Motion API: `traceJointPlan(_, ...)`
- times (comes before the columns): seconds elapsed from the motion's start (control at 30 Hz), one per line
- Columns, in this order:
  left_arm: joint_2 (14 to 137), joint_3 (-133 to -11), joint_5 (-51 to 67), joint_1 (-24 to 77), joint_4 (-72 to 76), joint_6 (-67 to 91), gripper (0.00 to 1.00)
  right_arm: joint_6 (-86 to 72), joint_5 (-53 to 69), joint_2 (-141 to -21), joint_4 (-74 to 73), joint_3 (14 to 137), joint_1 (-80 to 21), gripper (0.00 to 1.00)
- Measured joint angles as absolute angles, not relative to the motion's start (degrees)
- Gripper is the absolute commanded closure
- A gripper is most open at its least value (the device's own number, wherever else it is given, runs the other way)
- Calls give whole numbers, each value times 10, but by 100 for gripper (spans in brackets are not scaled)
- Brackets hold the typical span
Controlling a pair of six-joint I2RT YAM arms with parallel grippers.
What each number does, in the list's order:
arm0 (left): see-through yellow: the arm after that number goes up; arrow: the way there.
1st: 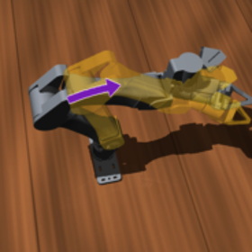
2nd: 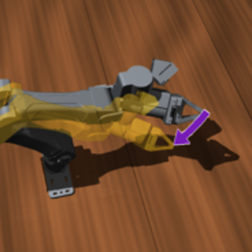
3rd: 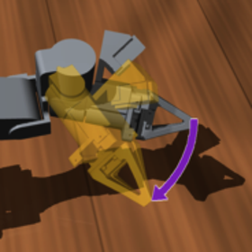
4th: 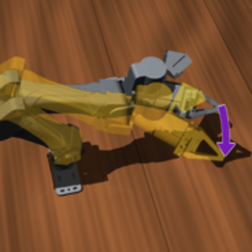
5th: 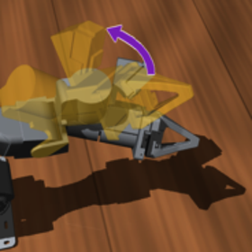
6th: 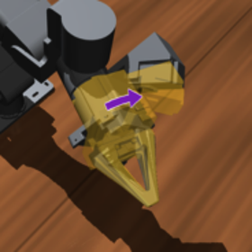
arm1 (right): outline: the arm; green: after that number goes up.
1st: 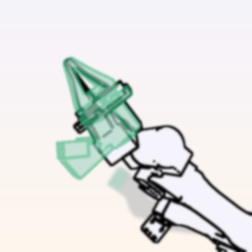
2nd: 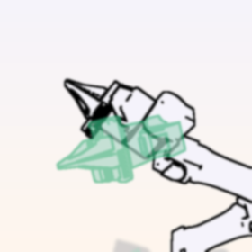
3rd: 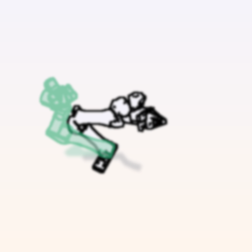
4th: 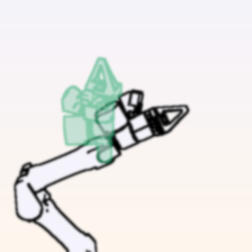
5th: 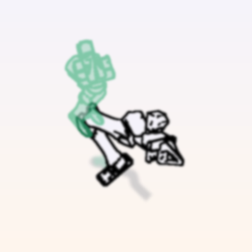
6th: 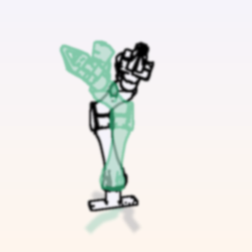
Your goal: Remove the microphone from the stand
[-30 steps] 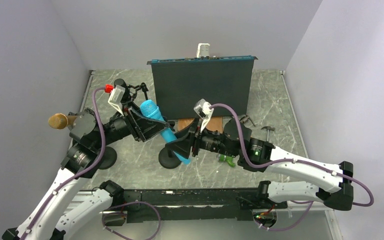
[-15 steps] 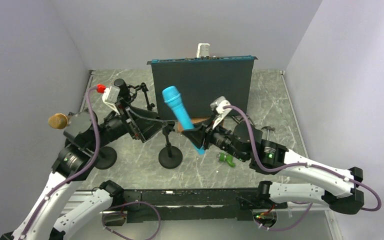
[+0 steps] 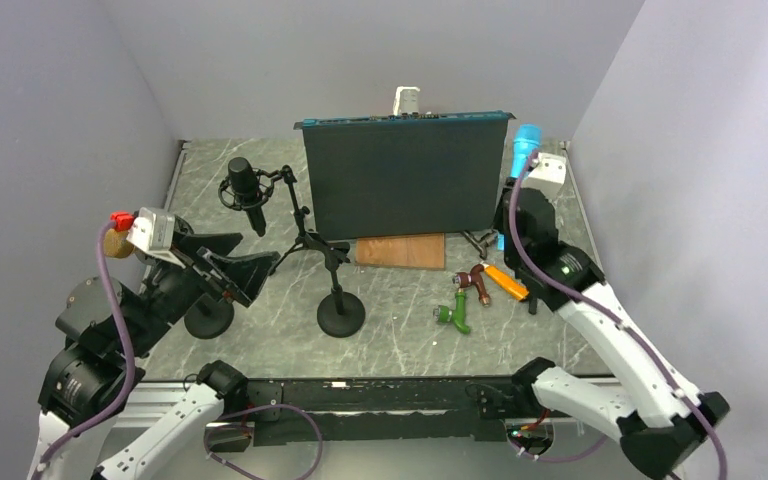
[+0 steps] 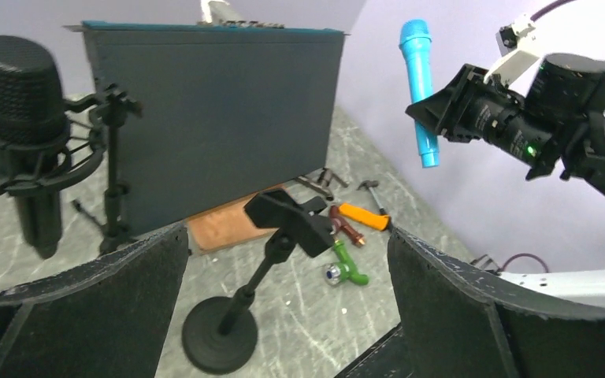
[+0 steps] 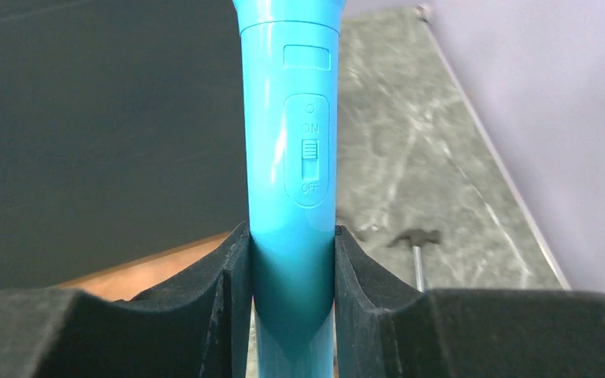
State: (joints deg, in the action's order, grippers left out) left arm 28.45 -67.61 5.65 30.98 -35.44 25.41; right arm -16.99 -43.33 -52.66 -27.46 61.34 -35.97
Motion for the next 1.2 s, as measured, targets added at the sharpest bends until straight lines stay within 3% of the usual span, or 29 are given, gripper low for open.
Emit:
traceJointPlan(0.37, 236, -676, 16, 310, -419, 221, 1, -193, -368, -718, -291, 612, -159, 100)
traceJointPlan(0.63, 221, -674, 28, 310, -428, 224, 1, -191, -279, -823, -185, 606, -31, 100)
traceJointPlan(0.93, 223, -673, 57, 310, -429, 242, 1, -277, -255, -1015, -150, 656, 23, 100)
traceJointPlan(1.2, 222, -673, 65, 310, -432, 263, 0, -366, -269, -1043, -115, 660, 42, 100)
